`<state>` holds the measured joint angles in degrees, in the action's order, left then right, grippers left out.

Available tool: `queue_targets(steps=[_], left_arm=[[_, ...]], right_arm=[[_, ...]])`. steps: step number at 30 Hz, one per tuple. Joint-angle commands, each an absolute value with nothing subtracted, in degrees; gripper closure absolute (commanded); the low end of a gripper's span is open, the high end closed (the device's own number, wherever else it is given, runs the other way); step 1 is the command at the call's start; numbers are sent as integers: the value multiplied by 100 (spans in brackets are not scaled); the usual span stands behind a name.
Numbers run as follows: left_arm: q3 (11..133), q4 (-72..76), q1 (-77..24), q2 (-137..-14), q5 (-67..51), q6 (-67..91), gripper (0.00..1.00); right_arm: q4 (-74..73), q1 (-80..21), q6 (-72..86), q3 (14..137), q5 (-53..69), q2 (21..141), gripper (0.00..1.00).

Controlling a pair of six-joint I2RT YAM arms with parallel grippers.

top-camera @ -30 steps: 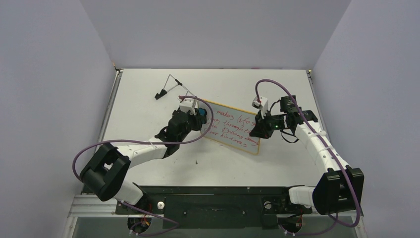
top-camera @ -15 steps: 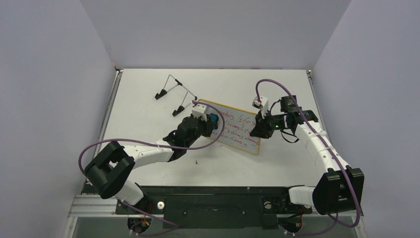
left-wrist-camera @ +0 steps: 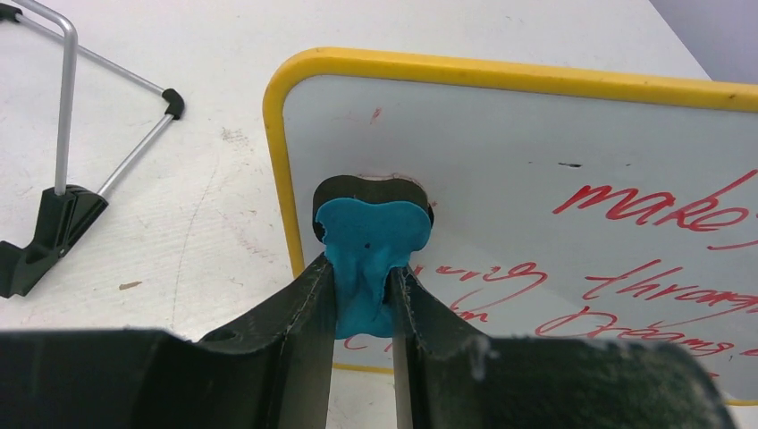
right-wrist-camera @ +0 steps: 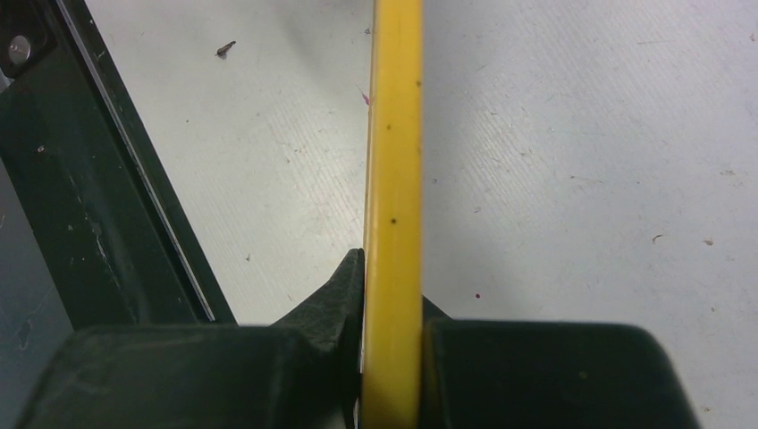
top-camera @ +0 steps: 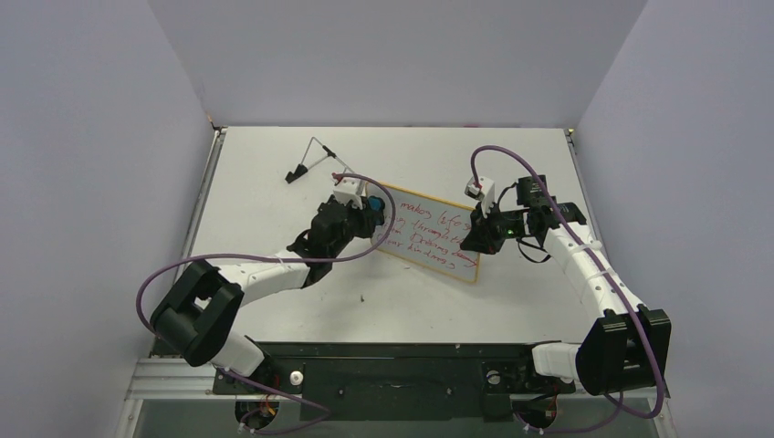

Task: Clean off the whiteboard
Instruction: Erase the center of the board with the whiteboard.

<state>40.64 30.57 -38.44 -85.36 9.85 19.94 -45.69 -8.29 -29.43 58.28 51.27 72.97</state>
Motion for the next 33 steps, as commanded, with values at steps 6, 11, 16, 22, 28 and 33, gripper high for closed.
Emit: queue_targets(steps=[6,11,16,22,28,33], left_arm=[[4093,3739,-4438,-8473,868,1907,100],[4056,3714,-4554,-8529,1108,1819,100],[3972,3539,-3940,-8397,983,2028,100],[4066,3523,-4250,-8442,985,1930,100],[4360,3468,-4851,-8588,1269,1803,100],[4355,3307,-4357,-8463,1227,1861,100]], right_arm=[[-5312,-1035,-3375,5877,5256,7369,100],[-5325,-1023,-3375,5872,5255,7353,100],[-5329,-1031,-3383,5880,5262,7328,100],[-5327,-1027,-3384,5882,5263,7337,100],[-5341,-1026,-3392,5883,5263,7353,100],[-5337,-1027,-3393,5883,5264,7331,100]])
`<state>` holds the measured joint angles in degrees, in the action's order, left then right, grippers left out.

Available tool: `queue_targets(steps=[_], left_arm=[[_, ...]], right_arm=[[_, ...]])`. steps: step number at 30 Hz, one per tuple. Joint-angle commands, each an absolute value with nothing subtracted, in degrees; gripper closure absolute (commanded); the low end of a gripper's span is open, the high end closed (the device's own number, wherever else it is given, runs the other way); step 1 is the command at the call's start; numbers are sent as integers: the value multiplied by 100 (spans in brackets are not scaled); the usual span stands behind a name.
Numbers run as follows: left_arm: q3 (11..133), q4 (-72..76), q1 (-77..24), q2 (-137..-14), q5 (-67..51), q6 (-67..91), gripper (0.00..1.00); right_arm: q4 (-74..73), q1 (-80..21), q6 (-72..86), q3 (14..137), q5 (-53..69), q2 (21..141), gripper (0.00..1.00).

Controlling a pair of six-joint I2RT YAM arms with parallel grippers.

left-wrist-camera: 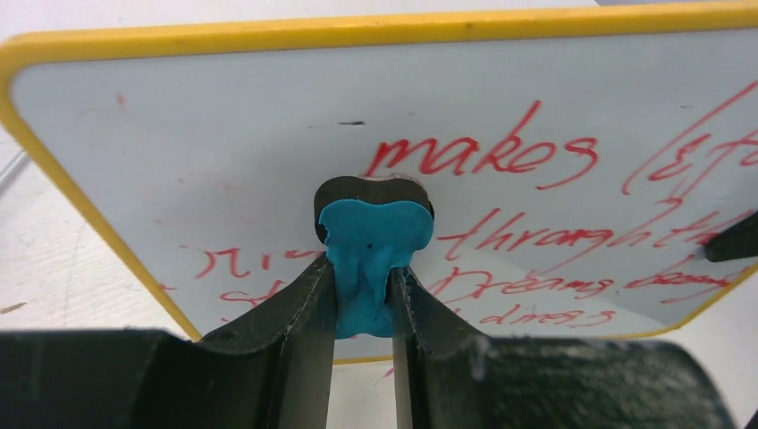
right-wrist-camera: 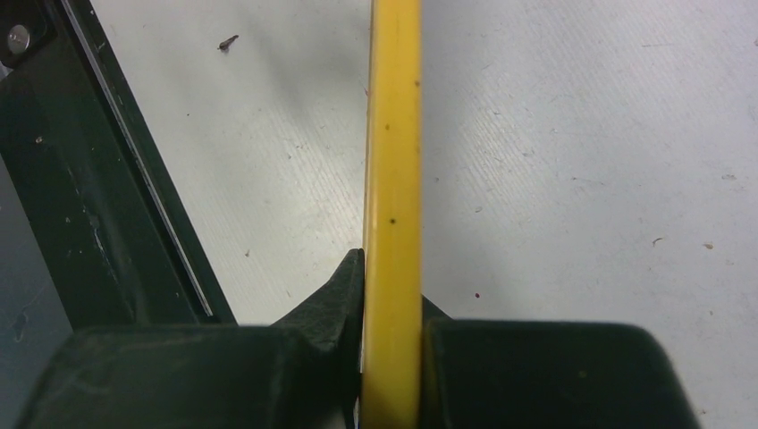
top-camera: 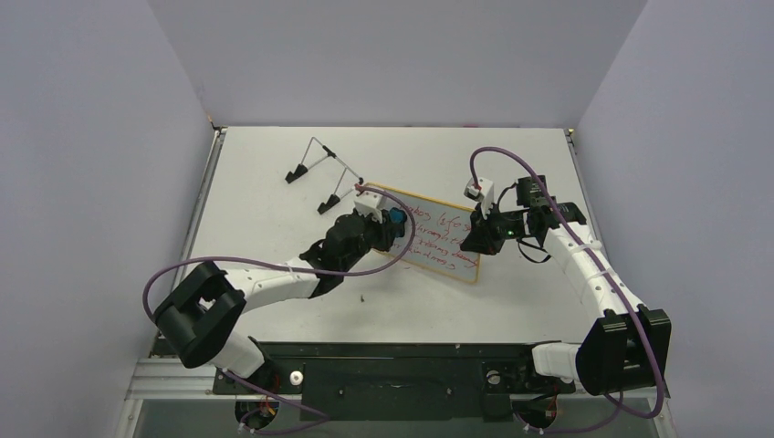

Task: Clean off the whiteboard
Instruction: Erase the center of the board with the whiteboard.

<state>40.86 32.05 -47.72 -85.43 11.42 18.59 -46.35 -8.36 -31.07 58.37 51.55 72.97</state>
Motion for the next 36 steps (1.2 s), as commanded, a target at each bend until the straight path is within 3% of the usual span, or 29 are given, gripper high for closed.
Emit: queue_targets(steps=[1,5,16,29,36], left_arm=[[4335,3301,-4203,-8446,1211,1884,100],[4272,3296,-4097,-8342,1172,1917,100],[4640,3333,-4955,-8519,1407,1817,100],[4249,3169,-4135,-8270,1491,1954,100],[4447,3259,-4643,-8389,1544,2038,100]], right_arm=[[-5340,-1032,-3393,5882,5260,7326,100],[-5339,-1027,-3405,5882,5262,7330,100],[-5352,-1035,-3401,5885,5249,7350,100],[-5377,-1025,-3426,5889,5285,7319,100],[-5376,-1039,-3428,5895,5289,7350,100]])
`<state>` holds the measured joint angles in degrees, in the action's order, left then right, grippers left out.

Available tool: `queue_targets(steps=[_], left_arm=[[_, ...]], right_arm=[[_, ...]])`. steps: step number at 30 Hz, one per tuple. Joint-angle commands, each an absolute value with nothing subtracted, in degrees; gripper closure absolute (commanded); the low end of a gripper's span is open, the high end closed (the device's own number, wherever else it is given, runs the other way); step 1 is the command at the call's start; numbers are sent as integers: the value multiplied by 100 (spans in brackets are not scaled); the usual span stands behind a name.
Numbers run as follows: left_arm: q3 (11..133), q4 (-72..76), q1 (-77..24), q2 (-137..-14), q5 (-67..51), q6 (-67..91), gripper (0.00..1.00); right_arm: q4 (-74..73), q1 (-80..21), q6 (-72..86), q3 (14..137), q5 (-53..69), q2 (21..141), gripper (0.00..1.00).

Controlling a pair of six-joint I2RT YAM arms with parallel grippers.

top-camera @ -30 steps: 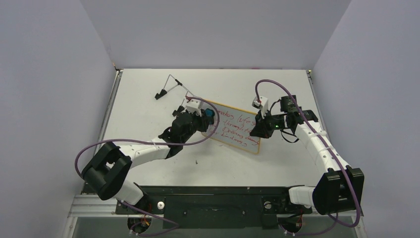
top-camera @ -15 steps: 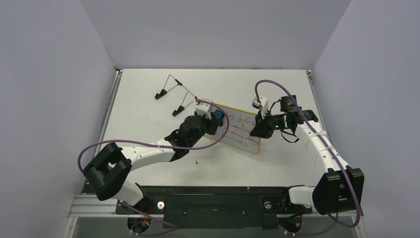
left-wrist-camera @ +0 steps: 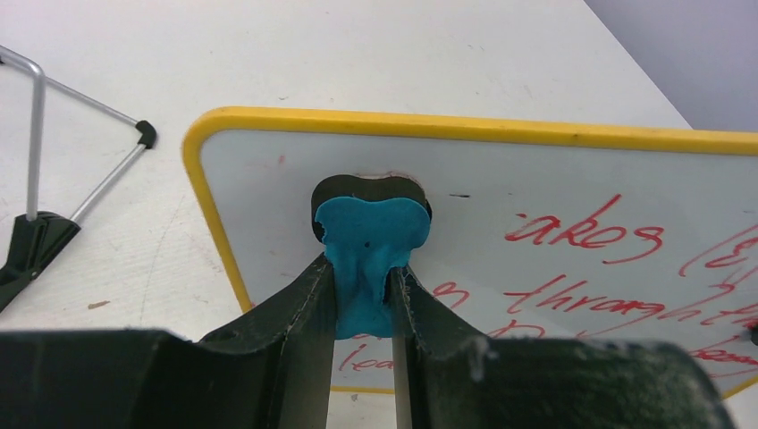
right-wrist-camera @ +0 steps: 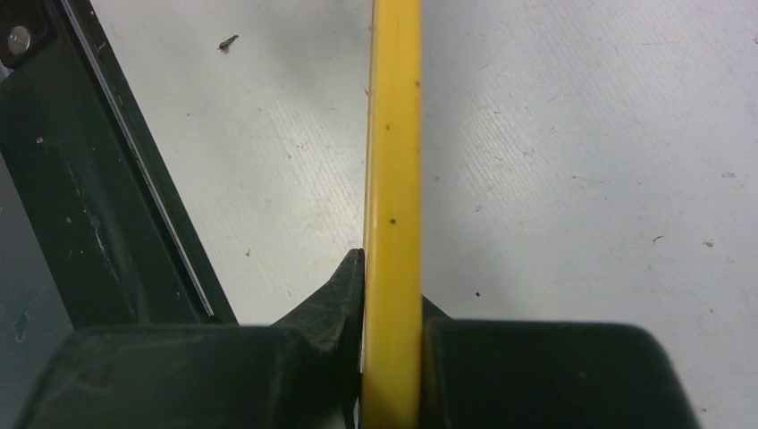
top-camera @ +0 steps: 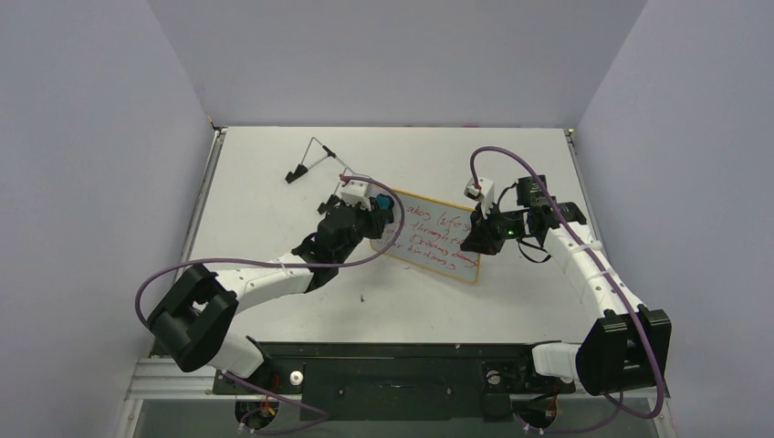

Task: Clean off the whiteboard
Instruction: Erase the center of the board with the whiteboard.

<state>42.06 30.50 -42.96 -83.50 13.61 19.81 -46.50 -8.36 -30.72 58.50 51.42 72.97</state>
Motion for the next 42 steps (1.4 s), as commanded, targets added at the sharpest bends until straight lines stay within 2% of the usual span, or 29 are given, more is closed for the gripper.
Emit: queue_targets(steps=[1,4,9,19,27,37,42], left_arm=[[4500,3271,-4730,-8458,1559,2034,100],[4681,3330,-5109,-8614,1640,2036,100],[4793,3273,-5200,-8642,1794,1955,100],[4309,3320,-4442,-8250,1547,2197,100],[4553,3481,-5199,-8565,1632,2080,100],[4252,3597,-4929,-8460,2212,2298,100],[4186,3712,-5143,-8541,2038,2256,100]], right_arm=[[-5373,-1042,-3428,5896,5288,7359,100],[-5378,-1031,-3435,5889,5264,7348,100],[-5386,-1029,-3437,5890,5279,7343,100],[-5389,-1029,-3445,5896,5281,7323,100],[-5394,-1034,-3445,5890,5274,7349,100],[-5396,-1028,-3445,5889,5290,7323,100],[-5395,-1033,-3450,5892,5277,7347,100]])
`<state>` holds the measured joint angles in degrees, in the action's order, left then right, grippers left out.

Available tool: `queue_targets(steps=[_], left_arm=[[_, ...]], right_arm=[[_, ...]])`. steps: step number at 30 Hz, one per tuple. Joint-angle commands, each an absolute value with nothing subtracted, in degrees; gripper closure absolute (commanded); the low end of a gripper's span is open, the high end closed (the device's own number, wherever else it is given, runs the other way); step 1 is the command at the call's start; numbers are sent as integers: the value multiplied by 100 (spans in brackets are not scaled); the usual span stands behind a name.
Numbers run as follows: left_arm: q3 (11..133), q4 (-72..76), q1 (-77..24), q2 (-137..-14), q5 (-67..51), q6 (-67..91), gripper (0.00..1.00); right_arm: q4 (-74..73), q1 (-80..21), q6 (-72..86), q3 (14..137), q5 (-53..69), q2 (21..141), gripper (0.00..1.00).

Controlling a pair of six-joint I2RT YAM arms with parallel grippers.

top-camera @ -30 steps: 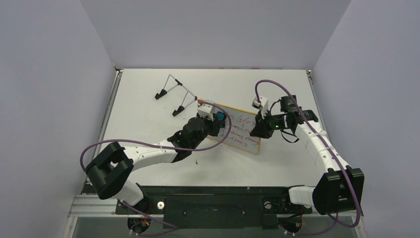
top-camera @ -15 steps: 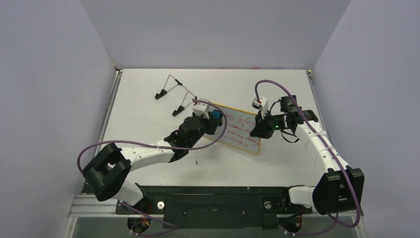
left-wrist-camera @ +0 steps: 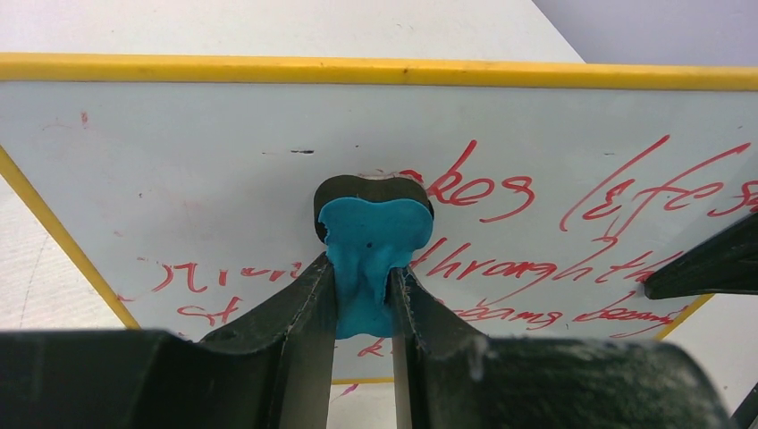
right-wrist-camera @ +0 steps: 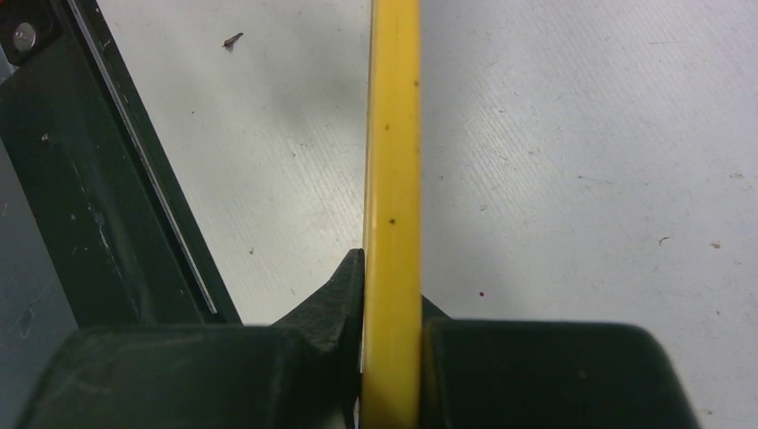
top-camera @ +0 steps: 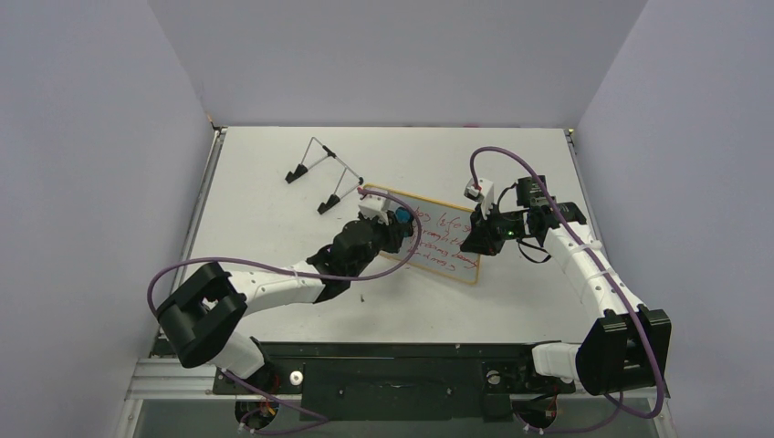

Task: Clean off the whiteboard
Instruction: Erase the center of the board with the whiteboard.

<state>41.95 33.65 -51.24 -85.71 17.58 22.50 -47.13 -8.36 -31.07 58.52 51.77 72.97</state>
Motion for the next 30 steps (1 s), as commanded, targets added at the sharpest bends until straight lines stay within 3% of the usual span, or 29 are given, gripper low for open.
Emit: queue_targets(steps=[1,15,30], left_arm=[[4189,3730,-5204,-8595,2030,2235,100],[4769,3351,-5386,-8456,2259,1656,100],[4011,3892,-5645,-8646,2281,1963,100]], right_arm=[[-5391,-1032,-3452,5895,5276,7347,100],[-5395,-1037,-3454,5890,5274,7359,100],[-5395,-1040,-3463,5884,5265,7375,100]])
